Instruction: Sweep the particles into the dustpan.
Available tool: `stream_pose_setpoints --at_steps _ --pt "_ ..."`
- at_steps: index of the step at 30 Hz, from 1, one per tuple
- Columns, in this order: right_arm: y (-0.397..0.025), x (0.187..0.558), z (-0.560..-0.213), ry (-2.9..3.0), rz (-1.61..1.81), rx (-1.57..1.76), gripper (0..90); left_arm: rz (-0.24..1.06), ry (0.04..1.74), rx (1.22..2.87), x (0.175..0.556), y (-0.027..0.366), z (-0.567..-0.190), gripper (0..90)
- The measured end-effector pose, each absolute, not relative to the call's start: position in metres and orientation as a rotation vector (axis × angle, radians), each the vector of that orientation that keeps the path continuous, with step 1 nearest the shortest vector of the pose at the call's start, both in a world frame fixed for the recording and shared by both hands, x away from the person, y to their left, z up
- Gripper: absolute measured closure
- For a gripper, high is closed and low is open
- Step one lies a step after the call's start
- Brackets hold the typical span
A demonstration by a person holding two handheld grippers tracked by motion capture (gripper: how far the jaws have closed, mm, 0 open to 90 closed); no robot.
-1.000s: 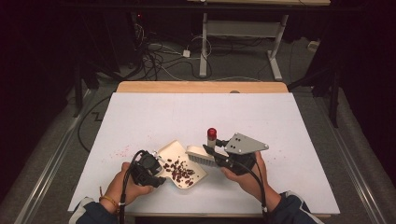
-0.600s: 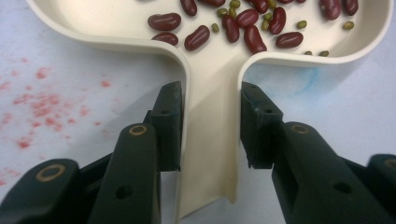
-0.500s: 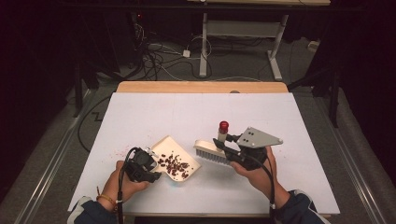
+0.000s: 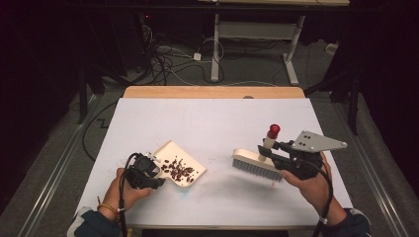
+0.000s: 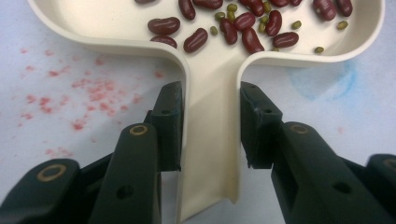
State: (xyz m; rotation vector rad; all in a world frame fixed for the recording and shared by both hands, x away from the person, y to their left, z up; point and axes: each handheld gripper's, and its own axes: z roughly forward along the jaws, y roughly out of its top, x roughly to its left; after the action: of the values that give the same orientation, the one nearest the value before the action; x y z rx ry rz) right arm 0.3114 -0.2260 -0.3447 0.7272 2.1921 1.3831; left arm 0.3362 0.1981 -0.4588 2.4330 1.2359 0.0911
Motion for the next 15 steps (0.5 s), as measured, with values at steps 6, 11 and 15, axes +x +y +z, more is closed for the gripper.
stream_pose_setpoints --at_steps 6,11,15 --pt "-0.254 0.305 -0.344 2.217 1.360 0.758 70.3 0.104 1.277 2.405 0.340 0.207 -0.458 62.7" --pt "-0.276 0.302 -0.342 2.272 1.342 0.771 70.3 0.117 1.322 2.371 0.342 0.215 -0.459 62.7" --pt "-0.293 0.300 -0.340 2.327 1.329 0.786 70.3 0.145 1.373 2.343 0.345 0.221 -0.461 62.5"
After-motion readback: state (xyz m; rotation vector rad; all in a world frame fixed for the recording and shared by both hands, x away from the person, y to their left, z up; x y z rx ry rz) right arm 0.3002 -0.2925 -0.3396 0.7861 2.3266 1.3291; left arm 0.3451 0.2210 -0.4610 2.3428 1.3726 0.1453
